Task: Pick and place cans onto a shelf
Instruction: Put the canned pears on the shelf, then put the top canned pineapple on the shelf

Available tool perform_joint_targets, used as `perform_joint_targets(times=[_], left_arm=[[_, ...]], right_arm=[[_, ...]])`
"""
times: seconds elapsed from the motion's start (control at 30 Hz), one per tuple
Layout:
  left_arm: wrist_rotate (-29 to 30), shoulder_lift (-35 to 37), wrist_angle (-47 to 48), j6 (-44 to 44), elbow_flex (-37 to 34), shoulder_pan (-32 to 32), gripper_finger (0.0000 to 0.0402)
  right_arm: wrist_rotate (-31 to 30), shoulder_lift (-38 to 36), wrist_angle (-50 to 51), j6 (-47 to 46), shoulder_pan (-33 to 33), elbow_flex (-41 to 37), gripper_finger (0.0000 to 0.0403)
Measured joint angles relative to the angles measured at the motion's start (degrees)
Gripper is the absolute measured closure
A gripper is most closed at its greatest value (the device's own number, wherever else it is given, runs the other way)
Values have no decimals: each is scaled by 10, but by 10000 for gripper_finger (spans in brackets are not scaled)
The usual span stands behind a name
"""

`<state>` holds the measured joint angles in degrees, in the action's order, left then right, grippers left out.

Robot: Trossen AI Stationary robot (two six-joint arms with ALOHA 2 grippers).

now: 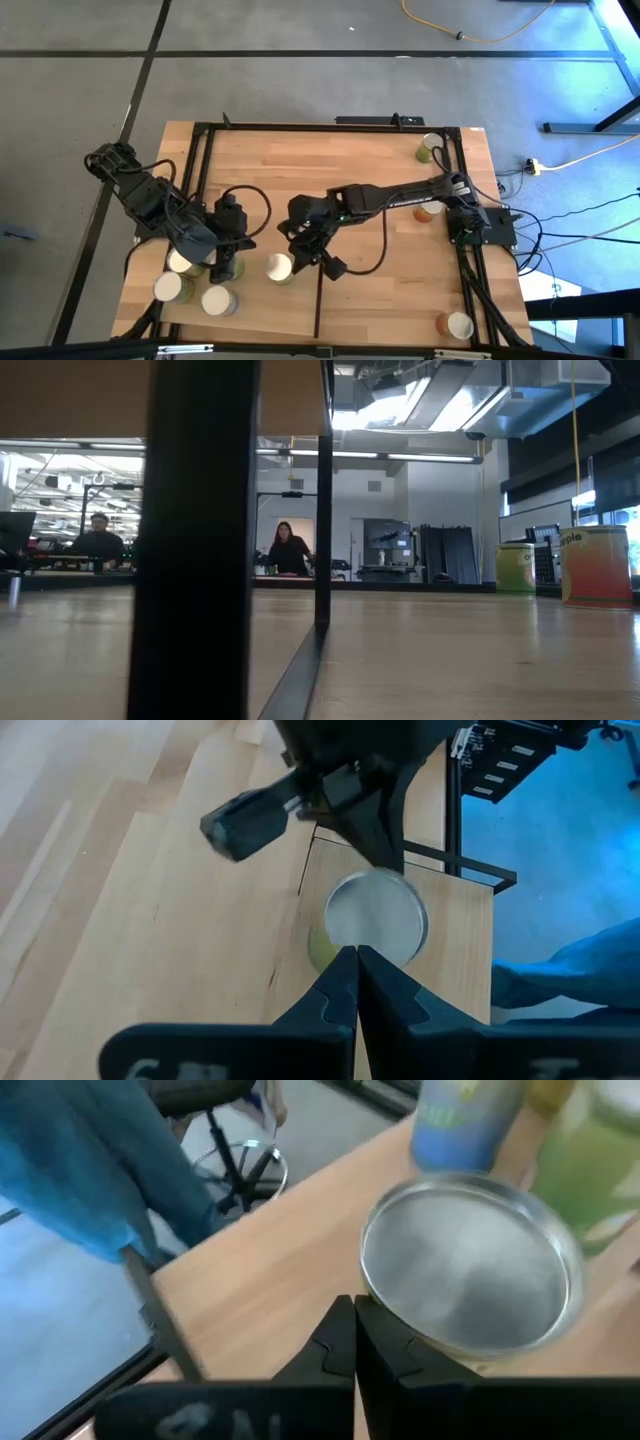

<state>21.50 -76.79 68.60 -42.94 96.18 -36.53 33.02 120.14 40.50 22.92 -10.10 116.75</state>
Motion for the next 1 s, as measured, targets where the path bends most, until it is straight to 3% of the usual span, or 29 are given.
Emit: perform_joint_targets(times=[0.33,0.77,0.9,1.0], left_arm=[[-14,0,8,0,0,0,401],[-15,0,14,0,0,0,401],[-15,0,14,0,0,0,401],[-15,0,14,0,0,0,401]], right_arm=[[-3,21,-73,1,9,1,403],[-18,31,-81,-1,13,0,403],[-23,31,-26,-2,13,25,403],[-62,31,54,0,13,74,403]])
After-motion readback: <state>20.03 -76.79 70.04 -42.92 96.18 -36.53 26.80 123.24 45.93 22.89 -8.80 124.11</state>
